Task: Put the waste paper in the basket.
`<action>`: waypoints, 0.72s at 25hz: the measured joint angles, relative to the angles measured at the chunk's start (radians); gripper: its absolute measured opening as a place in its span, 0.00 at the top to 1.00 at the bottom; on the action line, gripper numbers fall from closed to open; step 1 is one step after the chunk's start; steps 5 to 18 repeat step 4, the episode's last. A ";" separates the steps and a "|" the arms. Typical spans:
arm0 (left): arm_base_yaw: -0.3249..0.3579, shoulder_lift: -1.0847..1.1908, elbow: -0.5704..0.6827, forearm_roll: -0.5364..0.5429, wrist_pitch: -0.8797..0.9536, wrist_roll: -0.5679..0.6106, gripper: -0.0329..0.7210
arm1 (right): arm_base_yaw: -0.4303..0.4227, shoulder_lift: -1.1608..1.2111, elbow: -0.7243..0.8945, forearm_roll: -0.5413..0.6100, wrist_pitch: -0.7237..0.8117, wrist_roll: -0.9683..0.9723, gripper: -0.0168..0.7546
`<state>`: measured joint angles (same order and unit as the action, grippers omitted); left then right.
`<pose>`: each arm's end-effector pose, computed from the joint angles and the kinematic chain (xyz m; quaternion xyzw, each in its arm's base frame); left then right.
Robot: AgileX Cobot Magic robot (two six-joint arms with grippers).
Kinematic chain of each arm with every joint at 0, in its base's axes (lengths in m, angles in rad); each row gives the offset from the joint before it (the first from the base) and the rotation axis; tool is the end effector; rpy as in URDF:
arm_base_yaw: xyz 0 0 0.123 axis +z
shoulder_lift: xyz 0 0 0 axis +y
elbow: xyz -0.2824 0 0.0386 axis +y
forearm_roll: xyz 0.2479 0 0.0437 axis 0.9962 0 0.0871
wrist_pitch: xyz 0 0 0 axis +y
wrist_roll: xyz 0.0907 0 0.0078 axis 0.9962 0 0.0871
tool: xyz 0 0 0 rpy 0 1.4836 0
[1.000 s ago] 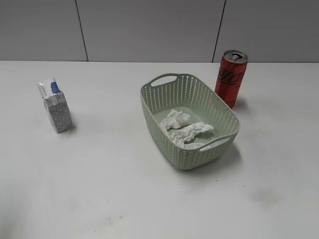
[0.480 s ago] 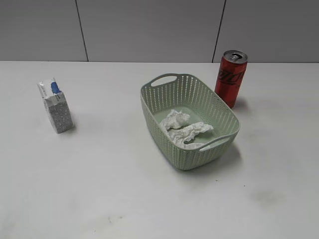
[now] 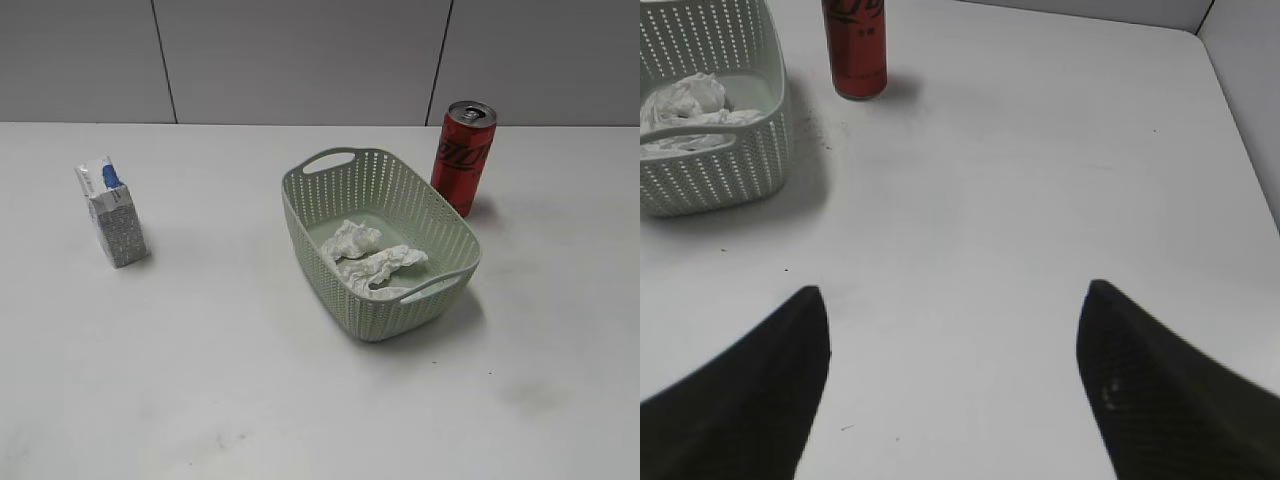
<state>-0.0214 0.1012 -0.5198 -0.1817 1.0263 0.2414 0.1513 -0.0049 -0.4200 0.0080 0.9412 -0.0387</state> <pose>0.0097 -0.0143 0.2864 0.1112 0.8545 -0.0353 0.5062 0.0078 0.0018 0.2642 -0.0796 0.8377 0.0344 0.5393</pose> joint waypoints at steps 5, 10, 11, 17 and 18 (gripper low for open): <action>0.000 -0.035 0.006 0.000 0.007 -0.006 0.17 | 0.000 0.000 0.000 0.000 0.000 0.000 0.22; 0.000 -0.035 0.006 0.000 0.007 -0.006 0.17 | 0.000 0.000 0.000 0.000 0.000 0.000 0.22; 0.000 -0.035 0.006 0.000 0.007 -0.006 0.17 | 0.000 0.000 0.000 0.000 0.000 0.000 0.22; 0.000 -0.035 0.006 0.000 0.007 -0.006 0.17 | 0.000 0.000 0.000 0.000 0.000 0.000 0.22; 0.000 -0.035 0.006 0.000 0.007 -0.006 0.17 | 0.000 0.000 0.000 0.000 0.000 0.000 0.22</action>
